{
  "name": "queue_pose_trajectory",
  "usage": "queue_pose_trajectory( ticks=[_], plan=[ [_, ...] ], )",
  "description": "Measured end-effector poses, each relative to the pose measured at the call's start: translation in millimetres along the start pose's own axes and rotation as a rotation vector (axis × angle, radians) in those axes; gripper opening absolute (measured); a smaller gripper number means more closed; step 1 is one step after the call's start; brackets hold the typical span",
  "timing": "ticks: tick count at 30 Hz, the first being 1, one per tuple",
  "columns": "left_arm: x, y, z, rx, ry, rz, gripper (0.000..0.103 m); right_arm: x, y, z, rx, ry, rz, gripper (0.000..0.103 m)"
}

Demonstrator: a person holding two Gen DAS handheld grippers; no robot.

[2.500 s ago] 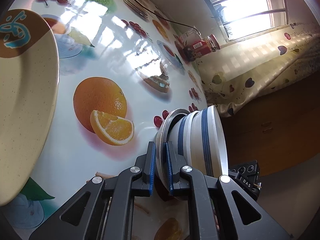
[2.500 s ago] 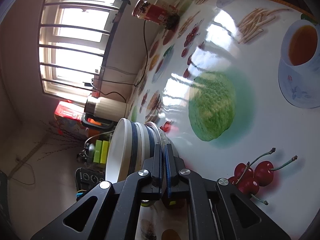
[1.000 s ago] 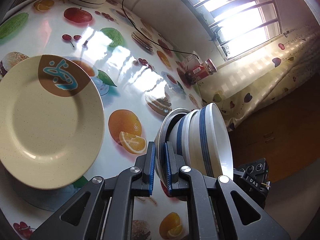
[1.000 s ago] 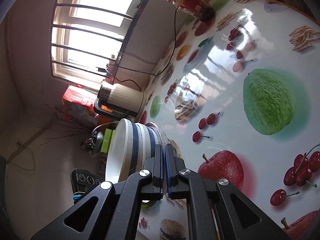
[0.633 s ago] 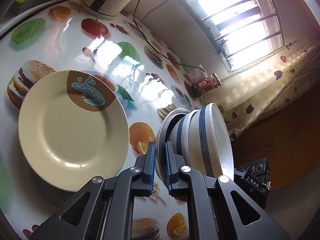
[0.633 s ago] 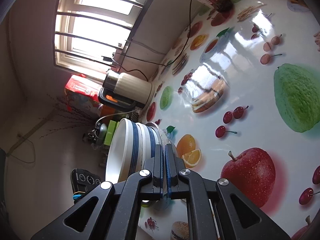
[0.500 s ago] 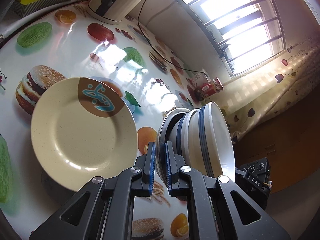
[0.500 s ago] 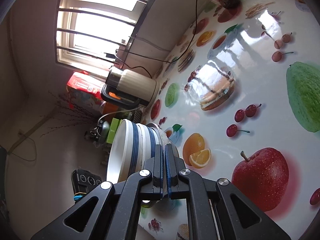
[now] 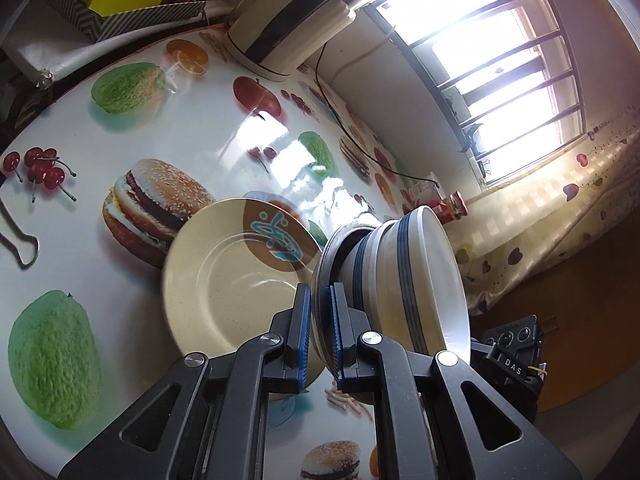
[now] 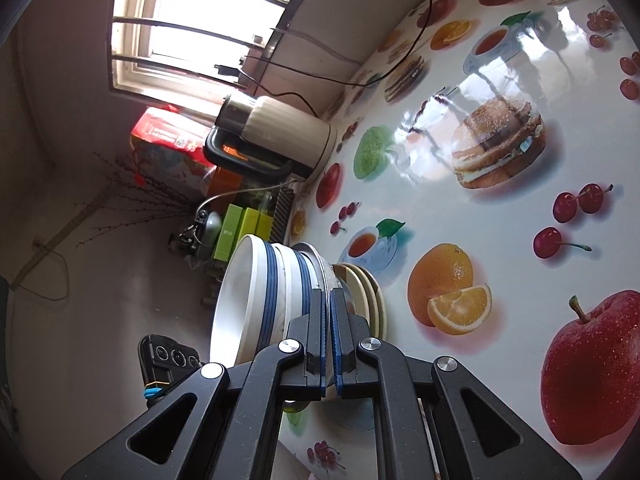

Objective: Organize plates and bowls
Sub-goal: 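Carry the bowl stack with both tools toward the beige plates, then lower the bowl stack onto the beige plates and open both tools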

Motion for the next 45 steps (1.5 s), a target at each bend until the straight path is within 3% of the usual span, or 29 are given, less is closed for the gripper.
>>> queue_pose_trajectory(
  ticks=[18, 35, 42, 45],
  plan=[
    [-15, 8, 51, -0.056, 0.063, -0.023, 0.007, 17, -56, 3, 0.031, 0.027, 0.102, 0.006],
    [-15, 7, 53, -0.046, 0.068, -0.027, 0.008, 15, -62, -2, 0.057, 0.042, 0.105, 0.006],
    [-15, 11, 50, -0.076, 0.032, -0.033, 0.010, 15, -62, -1, 0.067, 0.076, 0.113, 0.007],
    [-15, 15, 43, -0.121, -0.035, -0.041, 0.010, 15, -59, 0, 0.083, 0.100, 0.103, 0.008]
  ],
)
Point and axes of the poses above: each gripper's, at about its wrist camera, not at the fingertips, and y roughly against the way its jaws point, z to its left, x to its underside, the point moved 6 cm from there along -y, roughly the way its jaws point, and after that the axes turned 4 degrees about -z, right-handed, at the moved point
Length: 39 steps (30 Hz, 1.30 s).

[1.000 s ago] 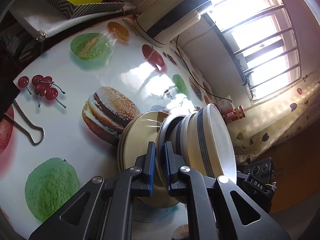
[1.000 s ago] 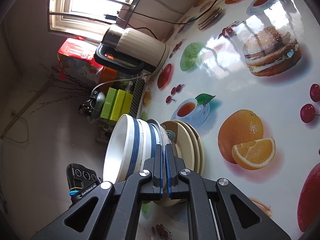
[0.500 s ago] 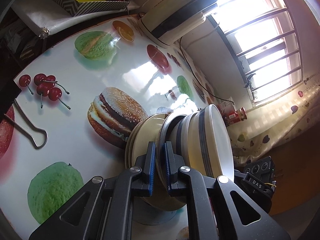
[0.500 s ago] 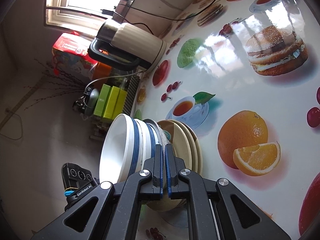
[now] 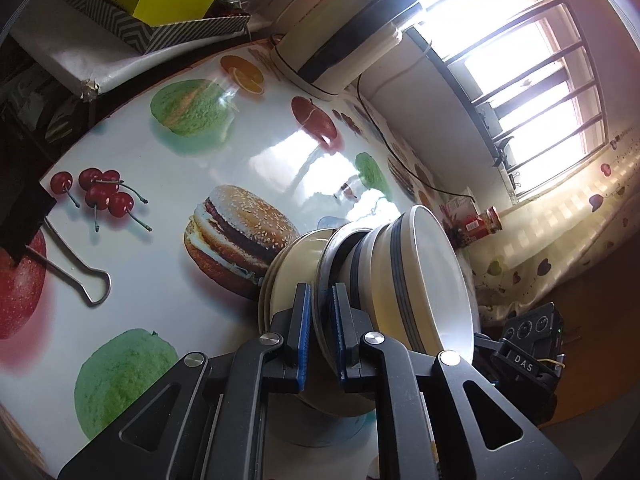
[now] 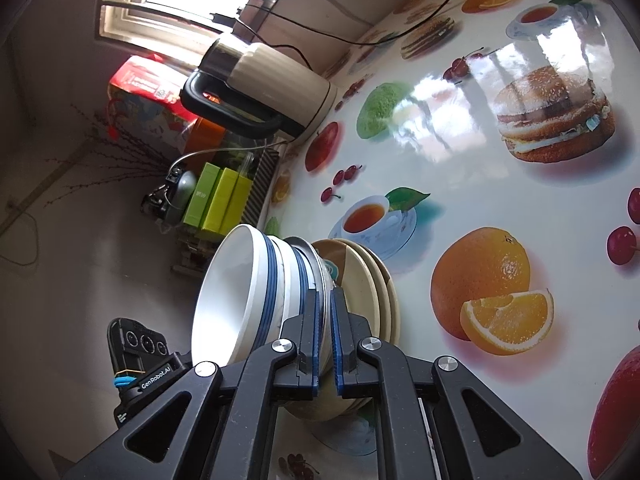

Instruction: Organize plates and bowls

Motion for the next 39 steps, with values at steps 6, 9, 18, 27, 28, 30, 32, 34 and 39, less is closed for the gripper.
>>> queue_pose_trajectory(
  ticks=[6, 9, 18, 27, 28, 30, 32, 34, 39],
  plan=[
    [6, 11, -8, -0.072, -0.095, -0.023, 0.023, 2, 13, 4, 0.056, 0.069, -0.040, 0.031],
    [11, 18, -11, -0.099, -0.133, -0.041, 0.023, 8, 19, 8, 0.068, 0.102, -0.047, 0.033],
    [35, 46, -14, -0.264, -0.271, -0.139, 0.024, 34, 45, 29, 0.171, 0.283, -0.119, 0.052],
    [73, 48, -10, -0.369, -0.396, -0.134, 0.024, 70, 52, 26, 0.350, 0.437, -0.130, 0.062],
    [77, 46, -9, -0.385, -0.405, -0.129, 0.024, 74, 51, 25, 0.353, 0.441, -0.126, 0.062],
    [84, 44, -8, -0.405, -0.426, -0.123, 0.024, 80, 51, 22, 0.383, 0.452, -0.121, 0.063],
    [89, 41, -9, -0.421, -0.443, -0.116, 0.024, 86, 50, 19, 0.422, 0.480, -0.122, 0.067],
    [94, 39, -10, -0.413, -0.449, -0.109, 0.024, 91, 48, 17, 0.450, 0.496, -0.110, 0.069],
    [102, 32, -4, -0.432, -0.448, -0.082, 0.024, 103, 38, 9, 0.526, 0.530, -0.080, 0.069]
  ],
)
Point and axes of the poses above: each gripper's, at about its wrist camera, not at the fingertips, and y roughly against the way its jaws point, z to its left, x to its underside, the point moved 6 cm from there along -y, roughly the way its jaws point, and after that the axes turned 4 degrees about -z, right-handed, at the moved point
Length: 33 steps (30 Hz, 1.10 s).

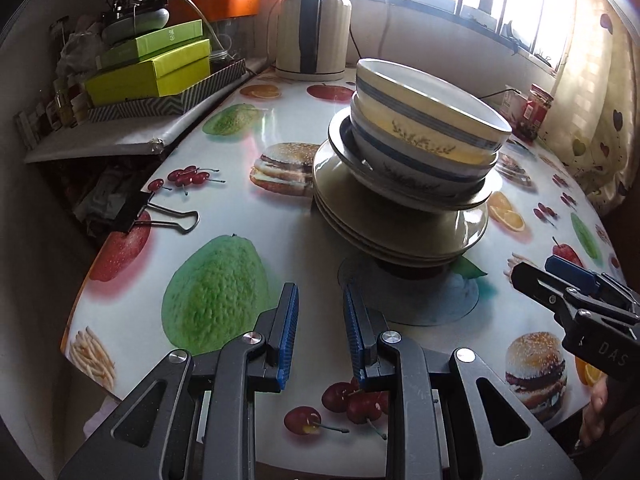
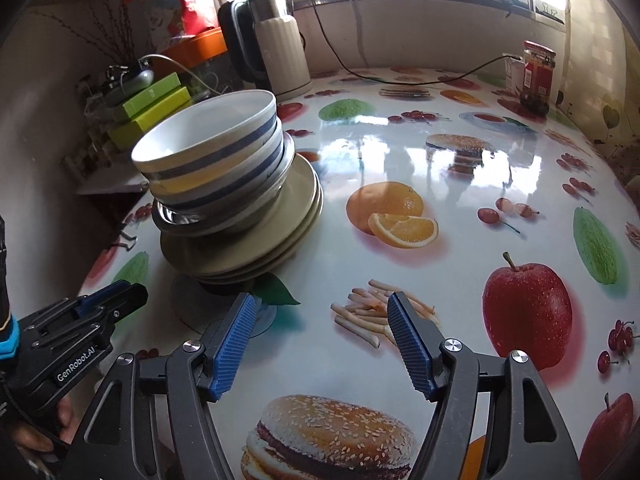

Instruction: Organize plates and bowls

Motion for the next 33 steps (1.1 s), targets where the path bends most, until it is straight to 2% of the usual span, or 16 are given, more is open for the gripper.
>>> queue_pose_trajectory(
  ticks=[5, 9, 21, 22, 26, 33],
  plan=[
    [6, -6, 0, -0.016, -0.009, 0.017, 0.024, 12, -10, 3, 0.050, 0.039, 0.043, 0.069],
    [8, -12, -1, -0.014, -0.010, 0.033, 0.024, 17, -15, 4, 0.058, 0.042, 0.058, 0.070],
    [6, -16, -3, -0.023, -0.013, 0.016, 0.024, 18, -21, 9, 0.105, 0.073, 0.050, 0.082],
    [6, -17, -3, -0.026, -0.015, 0.016, 0.025, 18, -21, 9, 0.109, 0.075, 0.049, 0.083],
    [6, -17, -6, 0.021, -0.009, 0.012, 0.041, 18, -22, 8, 0.127, 0.075, 0.048, 0.084],
    [6, -18, -10, -0.005, -0.033, 0.008, 0.042, 18, -23, 9, 0.144, 0.081, 0.047, 0.085]
  ],
)
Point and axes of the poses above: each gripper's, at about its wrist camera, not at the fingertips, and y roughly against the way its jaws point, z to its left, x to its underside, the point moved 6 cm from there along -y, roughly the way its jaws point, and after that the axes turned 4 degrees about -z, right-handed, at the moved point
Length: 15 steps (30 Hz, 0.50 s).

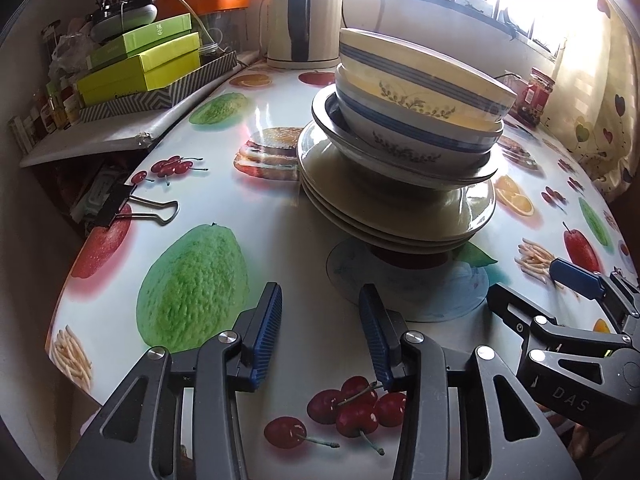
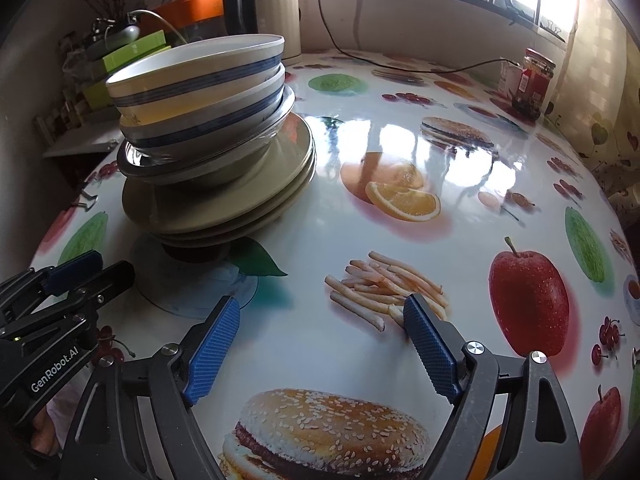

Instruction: Organize plates and bowls

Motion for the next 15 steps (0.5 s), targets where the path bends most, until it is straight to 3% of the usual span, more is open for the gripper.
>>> queue_pose_trajectory(
  ticks=[15],
  plan=[
    [-0.3, -0.2, 0.0, -0.016, -0.004, 0.000, 0.042, 0.4, 0.5, -0.5, -0.001, -0.001, -0.001, 0.085]
  ],
)
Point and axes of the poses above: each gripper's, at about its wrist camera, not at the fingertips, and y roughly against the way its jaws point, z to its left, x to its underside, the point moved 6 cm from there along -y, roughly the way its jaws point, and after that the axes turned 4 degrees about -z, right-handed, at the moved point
